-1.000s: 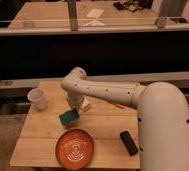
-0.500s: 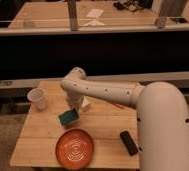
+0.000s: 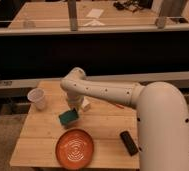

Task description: Wipe the white sponge on the table

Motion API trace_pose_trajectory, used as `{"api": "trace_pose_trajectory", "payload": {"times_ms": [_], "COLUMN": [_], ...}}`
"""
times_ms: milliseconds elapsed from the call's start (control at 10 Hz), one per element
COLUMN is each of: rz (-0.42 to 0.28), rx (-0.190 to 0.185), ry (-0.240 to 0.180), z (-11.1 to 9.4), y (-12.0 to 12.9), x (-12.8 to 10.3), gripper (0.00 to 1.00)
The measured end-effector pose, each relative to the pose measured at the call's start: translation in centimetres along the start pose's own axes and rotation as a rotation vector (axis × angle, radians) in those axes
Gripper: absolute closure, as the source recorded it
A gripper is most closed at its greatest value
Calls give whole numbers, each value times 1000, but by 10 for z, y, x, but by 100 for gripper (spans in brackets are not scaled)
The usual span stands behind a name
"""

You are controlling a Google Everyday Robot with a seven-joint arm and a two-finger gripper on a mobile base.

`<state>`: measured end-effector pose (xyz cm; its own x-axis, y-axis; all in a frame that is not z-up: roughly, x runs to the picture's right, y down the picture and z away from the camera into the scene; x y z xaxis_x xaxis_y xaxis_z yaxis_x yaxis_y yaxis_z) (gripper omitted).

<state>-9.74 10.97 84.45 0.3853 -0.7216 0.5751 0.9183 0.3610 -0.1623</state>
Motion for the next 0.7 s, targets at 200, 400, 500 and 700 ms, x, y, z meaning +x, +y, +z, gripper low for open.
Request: {"api": "trace_pose_trajectory", "payload": {"times_ms": [200,400,500,700], "rz": [0,-3,-4,-3], "rx": [1,1,1,0], "ry": [0,1,2,3], "z": [0,0,0,1], "y": [0,-2,-2,-2], "x": [0,0,0,0], "gripper": [96,96,96,96]}}
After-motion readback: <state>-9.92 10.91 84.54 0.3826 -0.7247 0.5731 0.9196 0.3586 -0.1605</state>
